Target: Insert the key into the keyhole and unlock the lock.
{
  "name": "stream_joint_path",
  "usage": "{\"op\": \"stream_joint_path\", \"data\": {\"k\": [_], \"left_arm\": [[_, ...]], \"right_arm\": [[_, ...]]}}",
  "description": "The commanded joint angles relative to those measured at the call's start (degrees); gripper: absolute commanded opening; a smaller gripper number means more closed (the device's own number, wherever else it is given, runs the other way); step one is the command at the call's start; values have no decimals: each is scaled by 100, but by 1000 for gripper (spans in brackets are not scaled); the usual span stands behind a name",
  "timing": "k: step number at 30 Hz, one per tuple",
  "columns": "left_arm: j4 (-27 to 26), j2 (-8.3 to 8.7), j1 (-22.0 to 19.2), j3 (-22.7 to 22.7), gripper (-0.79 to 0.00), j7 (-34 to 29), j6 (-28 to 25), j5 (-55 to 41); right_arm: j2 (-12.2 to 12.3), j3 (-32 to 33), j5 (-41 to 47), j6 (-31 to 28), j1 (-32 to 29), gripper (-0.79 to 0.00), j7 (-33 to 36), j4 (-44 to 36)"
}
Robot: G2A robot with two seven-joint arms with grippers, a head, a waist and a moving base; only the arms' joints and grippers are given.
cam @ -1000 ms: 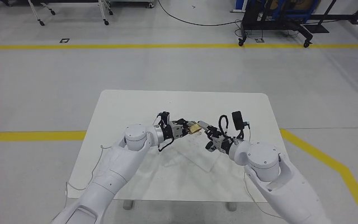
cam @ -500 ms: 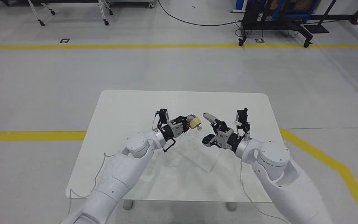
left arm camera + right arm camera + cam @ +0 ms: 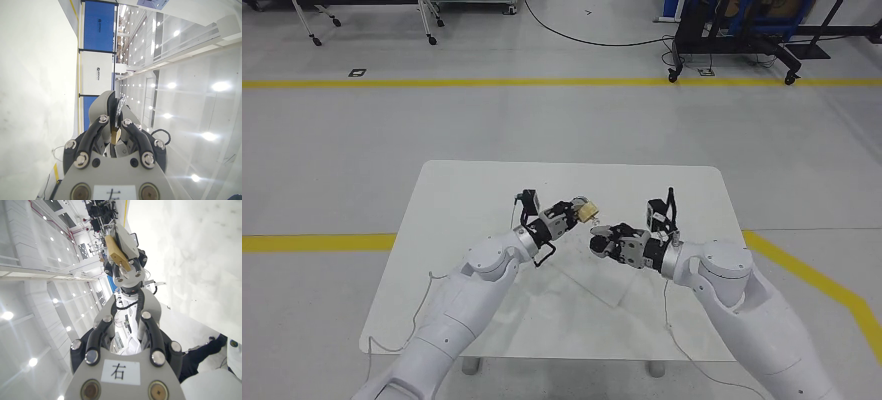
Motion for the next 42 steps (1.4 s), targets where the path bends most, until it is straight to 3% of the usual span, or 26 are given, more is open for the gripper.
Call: {"op": "stream_joint_path", "data": {"k": [1, 9, 23, 27, 29, 31, 37, 42], "left_arm": [[10, 1, -4, -24, -785, 29, -43, 56], [-163, 2, 14, 76, -785, 219, -247, 821], [-433, -3, 109, 165, -785, 487, -243, 1657], [-443, -20, 151, 118, -785, 548, -159, 1502], [-419, -29, 165, 69, -785, 534, -99, 1329], [-368, -39, 160, 28, -785, 496, -9, 1160], [-224, -72, 93, -5, -785, 396, 62, 966], [-125, -104, 32, 31, -785, 337, 77, 954]], "right_arm": [[14, 40, -23, 159, 40, -785, 64, 92], [-30, 2, 350, 696, 296, -785, -183, 442], [-86, -85, 616, 760, 438, -785, -477, 591], [-85, -70, 628, 701, 401, -785, -475, 564], [-75, -35, 607, 623, 348, -643, -430, 539], [-59, 6, 555, 518, 273, -576, -341, 497], [-9, 180, 329, -36, 11, -511, -127, 398], [-26, 268, 488, -297, -128, -610, -308, 384]]}}
